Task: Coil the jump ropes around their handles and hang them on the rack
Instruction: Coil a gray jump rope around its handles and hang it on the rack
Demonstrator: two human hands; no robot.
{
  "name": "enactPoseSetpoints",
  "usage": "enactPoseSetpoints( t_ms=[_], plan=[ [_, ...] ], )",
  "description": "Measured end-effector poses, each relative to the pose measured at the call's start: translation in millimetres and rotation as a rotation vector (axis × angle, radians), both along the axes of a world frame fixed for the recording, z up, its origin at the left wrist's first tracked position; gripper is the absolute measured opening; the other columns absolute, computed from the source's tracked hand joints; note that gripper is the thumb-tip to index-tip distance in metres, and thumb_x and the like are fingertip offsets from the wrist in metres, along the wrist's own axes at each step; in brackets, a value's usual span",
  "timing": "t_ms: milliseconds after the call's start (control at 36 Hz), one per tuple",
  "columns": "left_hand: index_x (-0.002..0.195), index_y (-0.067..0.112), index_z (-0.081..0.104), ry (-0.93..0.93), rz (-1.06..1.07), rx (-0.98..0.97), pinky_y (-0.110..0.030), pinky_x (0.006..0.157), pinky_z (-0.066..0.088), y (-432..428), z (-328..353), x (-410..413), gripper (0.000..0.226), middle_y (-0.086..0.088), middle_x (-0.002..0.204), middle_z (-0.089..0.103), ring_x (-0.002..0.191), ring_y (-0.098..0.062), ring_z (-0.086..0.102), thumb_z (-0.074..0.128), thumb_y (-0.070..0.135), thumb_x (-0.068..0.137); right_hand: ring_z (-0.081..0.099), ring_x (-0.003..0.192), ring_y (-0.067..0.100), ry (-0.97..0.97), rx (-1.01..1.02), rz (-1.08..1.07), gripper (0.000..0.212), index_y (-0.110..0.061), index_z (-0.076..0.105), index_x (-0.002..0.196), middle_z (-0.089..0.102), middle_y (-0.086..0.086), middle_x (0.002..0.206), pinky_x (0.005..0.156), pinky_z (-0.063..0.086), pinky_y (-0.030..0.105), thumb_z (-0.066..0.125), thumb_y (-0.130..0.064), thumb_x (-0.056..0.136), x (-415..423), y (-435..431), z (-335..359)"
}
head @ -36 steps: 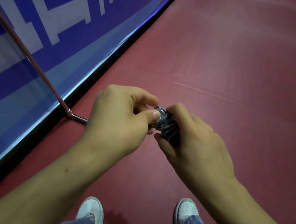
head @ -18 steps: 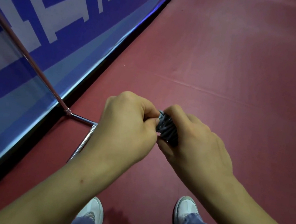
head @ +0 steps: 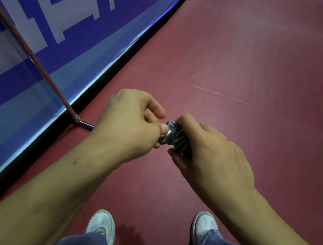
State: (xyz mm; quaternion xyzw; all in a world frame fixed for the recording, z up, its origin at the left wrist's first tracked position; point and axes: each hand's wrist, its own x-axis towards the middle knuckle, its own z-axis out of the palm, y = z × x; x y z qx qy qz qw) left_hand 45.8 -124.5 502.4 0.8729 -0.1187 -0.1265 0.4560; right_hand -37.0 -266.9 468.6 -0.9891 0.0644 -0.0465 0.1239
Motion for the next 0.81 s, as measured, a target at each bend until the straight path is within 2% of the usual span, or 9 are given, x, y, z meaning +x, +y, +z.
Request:
enactPoseSetpoints(
  t_ms=[139, 222, 361, 444, 583, 722, 806],
  plan=[
    [0.096, 0.021, 0.070, 0.001, -0.078, 0.085, -0.037, 0.083, 0.060, 0, -1, 2, 0.020, 0.003, 0.064, 0.074, 0.064, -0.009, 0.074, 0.081, 0.010, 0.083, 0.060, 0.074, 0.033, 0.006, 0.005, 0.005, 0.040, -0.040, 0.036, 0.117, 0.054, -0.006, 0.094, 0.055, 0.051, 0.040, 0.063, -0.054, 0.090, 0, 0, -3],
    [0.090, 0.020, 0.072, 0.063, -0.115, 0.098, -0.039, 0.079, 0.062, 1, -4, 5, 0.020, 0.000, 0.064, 0.075, 0.062, -0.014, 0.075, 0.080, 0.004, 0.083, 0.060, 0.074, 0.033, 0.026, 0.007, 0.012, 0.039, -0.040, 0.037, 0.115, 0.053, -0.006, 0.094, 0.056, 0.052, 0.041, 0.063, -0.054, 0.090, -1, 0, -5],
    [0.082, 0.004, 0.074, 0.216, -0.061, 0.011, -0.047, 0.071, 0.065, 1, -6, 9, 0.013, -0.015, 0.066, 0.074, 0.061, -0.028, 0.075, 0.076, -0.008, 0.083, 0.059, 0.072, 0.034, 0.046, -0.022, 0.020, 0.039, -0.039, 0.036, 0.114, 0.052, -0.005, 0.095, 0.054, 0.050, 0.040, 0.062, -0.054, 0.091, -2, 2, -6],
    [0.079, 0.001, 0.071, 0.249, -0.028, -0.016, -0.050, 0.071, 0.065, -1, -7, 8, 0.012, -0.018, 0.065, 0.073, 0.059, -0.030, 0.075, 0.075, -0.009, 0.083, 0.058, 0.071, 0.034, 0.041, -0.027, 0.017, 0.038, -0.039, 0.036, 0.114, 0.052, -0.005, 0.094, 0.053, 0.050, 0.040, 0.063, -0.053, 0.091, -1, 3, -6],
    [0.076, 0.010, 0.069, 0.105, 0.011, -0.012, -0.041, 0.063, 0.064, -4, -11, 5, 0.016, -0.011, 0.064, 0.073, 0.053, -0.024, 0.073, 0.078, -0.002, 0.083, 0.059, 0.076, 0.035, 0.030, 0.038, 0.007, 0.038, -0.039, 0.036, 0.114, 0.054, -0.005, 0.094, 0.058, 0.052, 0.042, 0.063, -0.053, 0.090, 2, 2, -5],
    [0.069, 0.020, 0.065, -0.043, -0.001, -0.025, -0.045, 0.062, 0.062, -5, -20, 1, 0.012, -0.005, 0.059, 0.070, 0.057, -0.026, 0.072, 0.076, 0.016, 0.071, 0.058, 0.077, 0.035, 0.015, 0.093, -0.002, 0.038, -0.038, 0.038, 0.112, 0.054, -0.005, 0.090, 0.059, 0.050, 0.043, 0.065, -0.052, 0.088, 1, 0, -4],
    [0.070, 0.019, 0.063, -0.124, -0.020, -0.023, -0.042, 0.062, 0.061, -5, -22, 0, 0.017, -0.003, 0.058, 0.068, 0.058, -0.023, 0.070, 0.076, 0.011, 0.078, 0.058, 0.075, 0.034, -0.011, 0.119, -0.004, 0.037, -0.037, 0.038, 0.110, 0.053, -0.006, 0.086, 0.059, 0.051, 0.043, 0.065, -0.053, 0.089, 0, -1, -3]
  ],
)
